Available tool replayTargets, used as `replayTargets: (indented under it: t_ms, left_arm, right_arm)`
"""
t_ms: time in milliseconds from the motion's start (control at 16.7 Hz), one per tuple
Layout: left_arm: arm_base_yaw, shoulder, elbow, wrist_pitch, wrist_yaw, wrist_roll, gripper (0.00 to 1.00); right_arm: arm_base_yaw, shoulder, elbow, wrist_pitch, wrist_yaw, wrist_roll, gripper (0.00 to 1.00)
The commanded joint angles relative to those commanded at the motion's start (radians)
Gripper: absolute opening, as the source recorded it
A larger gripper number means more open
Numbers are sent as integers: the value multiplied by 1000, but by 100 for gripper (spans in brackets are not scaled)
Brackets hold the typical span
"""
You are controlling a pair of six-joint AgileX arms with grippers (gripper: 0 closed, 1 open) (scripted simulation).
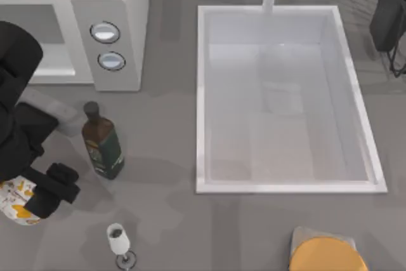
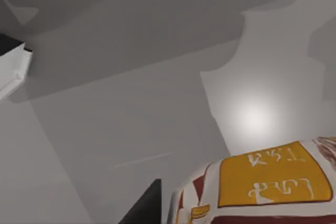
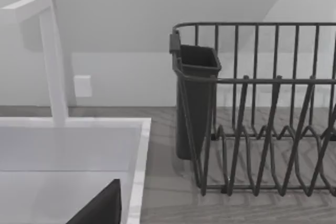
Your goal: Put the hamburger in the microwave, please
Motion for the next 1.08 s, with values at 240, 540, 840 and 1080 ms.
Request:
replayTargets:
  t_ms: [240,540,840,1080]
  left_arm:
    - [131,88,22,189,5,-36,0]
    - [302,291,48,653,50,-104,0]
    - [406,513,50,1275,126,-164,0]
    - [443,649,32,1646,180,-183,0]
  right_arm:
    - [0,0,0,0,0,0,100]
    - [0,0,0,0,0,0,100]
    - [0,0,0,0,0,0,100]
    - [0,0,0,0,0,0,100]
